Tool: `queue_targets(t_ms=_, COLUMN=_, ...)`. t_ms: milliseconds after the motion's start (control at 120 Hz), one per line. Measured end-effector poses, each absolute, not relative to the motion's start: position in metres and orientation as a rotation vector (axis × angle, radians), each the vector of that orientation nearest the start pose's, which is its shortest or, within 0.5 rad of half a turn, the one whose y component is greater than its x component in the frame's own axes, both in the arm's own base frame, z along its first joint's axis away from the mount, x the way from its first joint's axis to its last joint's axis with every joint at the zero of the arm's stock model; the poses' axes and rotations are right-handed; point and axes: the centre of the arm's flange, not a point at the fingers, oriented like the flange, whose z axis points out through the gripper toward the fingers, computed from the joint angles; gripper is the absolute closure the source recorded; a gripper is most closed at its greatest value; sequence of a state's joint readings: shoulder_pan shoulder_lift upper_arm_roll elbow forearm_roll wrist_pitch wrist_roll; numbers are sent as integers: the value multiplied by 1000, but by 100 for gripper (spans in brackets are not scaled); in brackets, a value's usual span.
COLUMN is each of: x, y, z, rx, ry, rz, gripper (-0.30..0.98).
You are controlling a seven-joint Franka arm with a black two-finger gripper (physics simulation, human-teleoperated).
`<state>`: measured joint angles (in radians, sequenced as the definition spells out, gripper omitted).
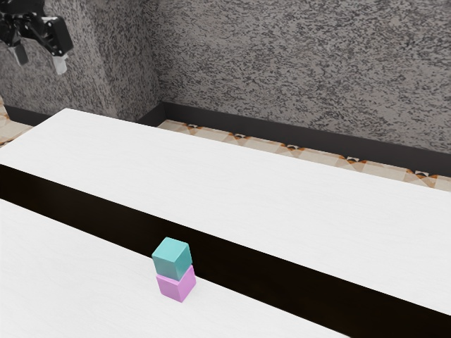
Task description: Pick up the blue block with one arm, and put the blue block on the table with one arm
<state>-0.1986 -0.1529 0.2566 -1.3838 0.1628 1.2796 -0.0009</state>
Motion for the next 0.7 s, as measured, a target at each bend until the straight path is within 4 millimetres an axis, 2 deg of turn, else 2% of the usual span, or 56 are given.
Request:
queue_targets(t_ms=42, x=482, y=46, z=738, rx=-3031, ry=-122, rz=7, gripper=0)
queue_targets(t_ms=83, x=495, y=30, z=723, rx=-3038, ry=-84, rz=49, gripper=0)
queue_targets(t_ms=208, x=511, y=-9, z=694, rx=-3054, ry=17, rz=116, gripper=0)
queue_targets(t_ms=283, x=507, y=-20, z=667, rx=-3071, ry=43, rz=163, gripper=0)
queue_targets(t_ms=358, x=507, y=-25, z=632, rx=-3076, ry=43, rz=226, gripper=0)
queue_targets(t_ms=458, x=500, y=-48, z=581, rx=-3089, ry=80, rz=297, gripper=0)
queue_targets(t_ms=567, x=486, y=-57, z=543, rx=-3129, ry=60, rz=307, gripper=0)
queue_targets(t_ms=700, x=479, y=-80, z=498, rx=-3170, ry=46, rz=302, gripper=0)
